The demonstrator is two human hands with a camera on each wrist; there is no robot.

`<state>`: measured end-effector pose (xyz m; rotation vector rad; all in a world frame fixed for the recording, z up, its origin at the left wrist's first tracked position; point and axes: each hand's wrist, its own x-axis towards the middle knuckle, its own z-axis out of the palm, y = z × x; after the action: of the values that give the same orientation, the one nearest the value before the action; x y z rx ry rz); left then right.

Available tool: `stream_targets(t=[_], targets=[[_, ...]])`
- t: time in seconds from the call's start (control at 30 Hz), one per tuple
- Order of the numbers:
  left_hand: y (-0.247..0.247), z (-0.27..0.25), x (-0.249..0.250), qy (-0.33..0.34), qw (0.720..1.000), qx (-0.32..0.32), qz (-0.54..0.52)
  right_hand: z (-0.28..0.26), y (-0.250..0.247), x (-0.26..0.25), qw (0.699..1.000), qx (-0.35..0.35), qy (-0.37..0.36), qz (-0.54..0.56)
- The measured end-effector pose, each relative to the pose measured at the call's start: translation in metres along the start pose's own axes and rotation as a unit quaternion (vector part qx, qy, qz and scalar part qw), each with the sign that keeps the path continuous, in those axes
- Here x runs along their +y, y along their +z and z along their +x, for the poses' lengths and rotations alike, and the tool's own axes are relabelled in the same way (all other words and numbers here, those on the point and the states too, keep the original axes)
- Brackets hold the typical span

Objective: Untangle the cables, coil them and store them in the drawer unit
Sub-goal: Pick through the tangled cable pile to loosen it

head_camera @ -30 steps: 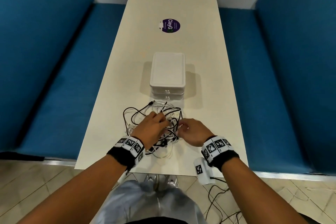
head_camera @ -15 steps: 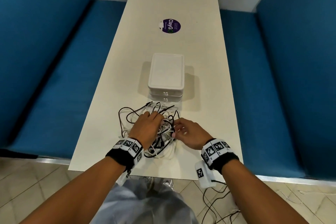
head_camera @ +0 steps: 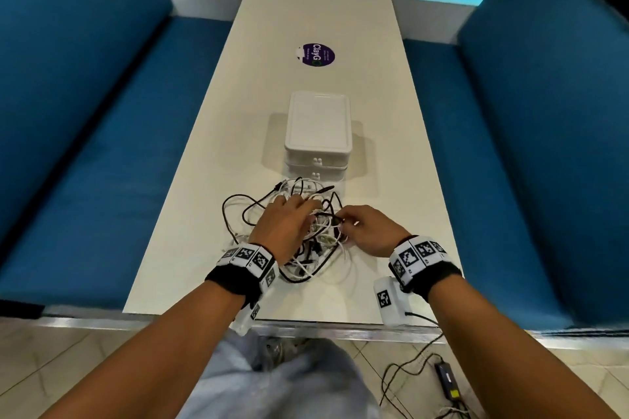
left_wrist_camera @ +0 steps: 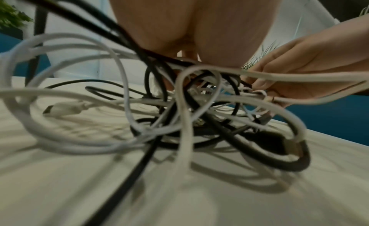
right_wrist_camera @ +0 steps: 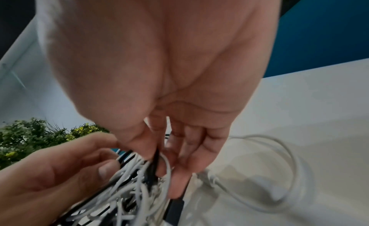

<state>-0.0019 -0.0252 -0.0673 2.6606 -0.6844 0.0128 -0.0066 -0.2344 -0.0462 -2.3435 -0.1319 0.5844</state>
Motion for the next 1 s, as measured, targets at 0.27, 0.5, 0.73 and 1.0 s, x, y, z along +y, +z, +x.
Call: stream_targets(t=[0.27, 0.5, 0.73, 1.0], targets=[[-0.007, -0.006, 0.007, 0.033, 0.993, -0.007, 0.115, -0.012, 0.013, -0.019, 0.994, 0.091, 0.037, 0.056], [-0.007, -0.014, 0.023, 0.018, 0.978, 0.018, 0.205, -0.013, 0.016, -0.028, 0.979, 0.2, 0.013, -0.019], [-0.006, -0.001, 0.047, -0.01, 0.998, 0.068, -0.003, -0.028, -0.002, -0.021, 0.98, 0.179, -0.075, -0.036], [0.008, 0.003, 0.039, 0.021, 0.985, 0.035, 0.169, -0.039, -0.011, -0.006, 0.981, 0.189, -0.036, -0.002]])
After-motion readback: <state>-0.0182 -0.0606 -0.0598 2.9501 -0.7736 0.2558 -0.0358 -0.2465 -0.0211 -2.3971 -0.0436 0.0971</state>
